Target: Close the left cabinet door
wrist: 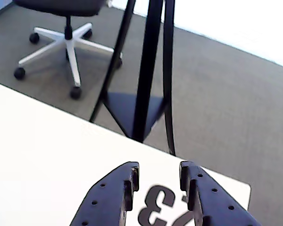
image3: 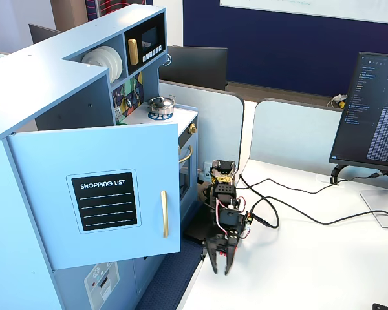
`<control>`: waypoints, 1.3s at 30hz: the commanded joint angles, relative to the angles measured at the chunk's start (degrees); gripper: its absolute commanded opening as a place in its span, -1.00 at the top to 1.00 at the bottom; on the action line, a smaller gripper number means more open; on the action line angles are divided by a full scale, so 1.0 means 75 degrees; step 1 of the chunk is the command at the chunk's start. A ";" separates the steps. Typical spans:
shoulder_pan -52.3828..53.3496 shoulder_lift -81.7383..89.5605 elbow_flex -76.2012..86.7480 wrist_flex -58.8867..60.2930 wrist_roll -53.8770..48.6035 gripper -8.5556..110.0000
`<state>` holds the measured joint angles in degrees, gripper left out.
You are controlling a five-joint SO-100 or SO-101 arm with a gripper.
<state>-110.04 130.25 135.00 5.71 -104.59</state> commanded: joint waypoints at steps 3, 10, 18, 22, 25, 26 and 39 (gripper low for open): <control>-0.0246 -0.1945 -0.2379 -0.0902 -0.0422 0.86; 0.0445 -0.3984 -0.5027 -0.1031 -0.1148 0.86; 0.1266 -0.4816 -0.6012 -0.1348 -0.2262 0.86; 0.1582 -0.4617 -0.5883 -0.1266 -0.2531 0.86; 0.1840 -0.4301 -0.5578 -0.1090 -0.2613 0.86; 0.1922 -0.4195 -0.5484 -0.1066 -0.2613 0.86; 0.3352 -0.2695 -0.3855 -0.1043 -0.2660 0.86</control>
<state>-89.03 103.54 105.29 -2.11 -124.10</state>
